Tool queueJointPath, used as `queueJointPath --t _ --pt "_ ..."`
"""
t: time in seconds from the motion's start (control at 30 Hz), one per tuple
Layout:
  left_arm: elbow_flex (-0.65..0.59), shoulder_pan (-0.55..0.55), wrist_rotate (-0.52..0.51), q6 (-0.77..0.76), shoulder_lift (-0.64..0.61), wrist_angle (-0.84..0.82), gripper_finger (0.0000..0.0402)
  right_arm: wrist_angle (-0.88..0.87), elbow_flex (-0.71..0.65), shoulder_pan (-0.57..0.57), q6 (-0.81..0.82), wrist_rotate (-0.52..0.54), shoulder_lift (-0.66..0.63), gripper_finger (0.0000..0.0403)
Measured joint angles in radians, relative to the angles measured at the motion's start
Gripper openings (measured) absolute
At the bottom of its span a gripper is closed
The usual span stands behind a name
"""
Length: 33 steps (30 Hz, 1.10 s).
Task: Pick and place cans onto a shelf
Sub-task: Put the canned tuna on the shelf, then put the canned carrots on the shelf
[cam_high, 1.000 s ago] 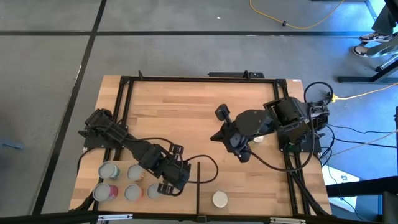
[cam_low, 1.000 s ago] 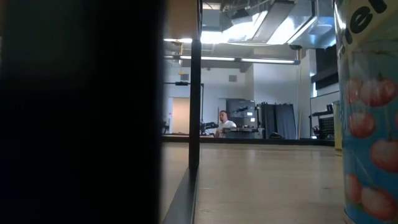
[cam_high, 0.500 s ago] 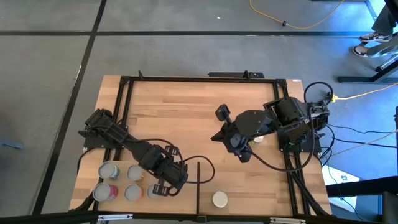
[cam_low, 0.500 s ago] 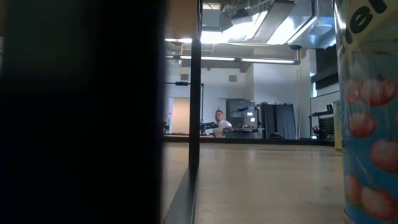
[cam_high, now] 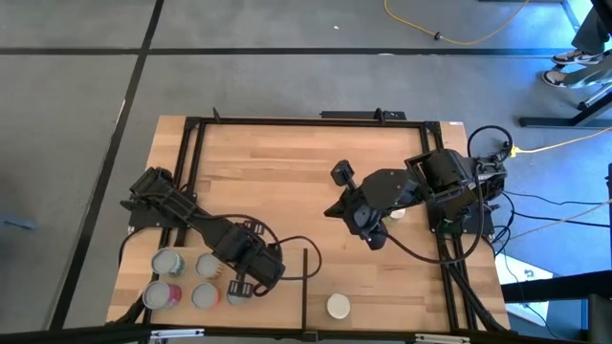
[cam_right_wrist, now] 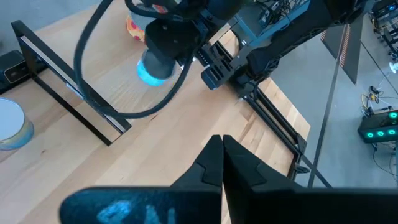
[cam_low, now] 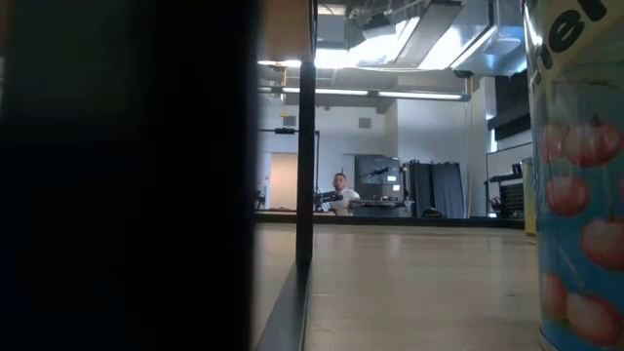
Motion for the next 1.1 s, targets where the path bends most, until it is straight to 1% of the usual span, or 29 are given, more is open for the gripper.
queueJointPath --t 0.13,0.3,0.53,0.87,1.0,1.1 --pt "0.0 -0.011 0.003 -0.022 0.0 -0.053 0.0 0.0 0.0 0.0 0.0 0.0 0.0 0.0003" --pt "0.0 -0.022 0.027 -0.035 0.0 -0.069 0.0 0.0 0.0 0.0 0.0 0.0 0.001 0.0003" --pt "0.0 -0.046 0.03 -0.104 0.0 -0.126 0.0 0.0 0.0 0.0 0.024 0.0 0.001 0.0003" --pt "0.003 -0.055 0.024 -0.109 -0.003 -0.118 0.0 0.0 0.0 0.0 0.024 0.0 0.001 0.0003" --pt "0.05 -0.058 0.006 -0.108 -0.006 -0.119 0.0 0.0 0.0 0.0 0.023 0.0 0.001 0.0003" --pt "0.105 -0.067 -0.033 -0.107 -0.006 -0.122 0.0 -0.037 0.0 0.0 0.033 0.002 0.001 0.0003"
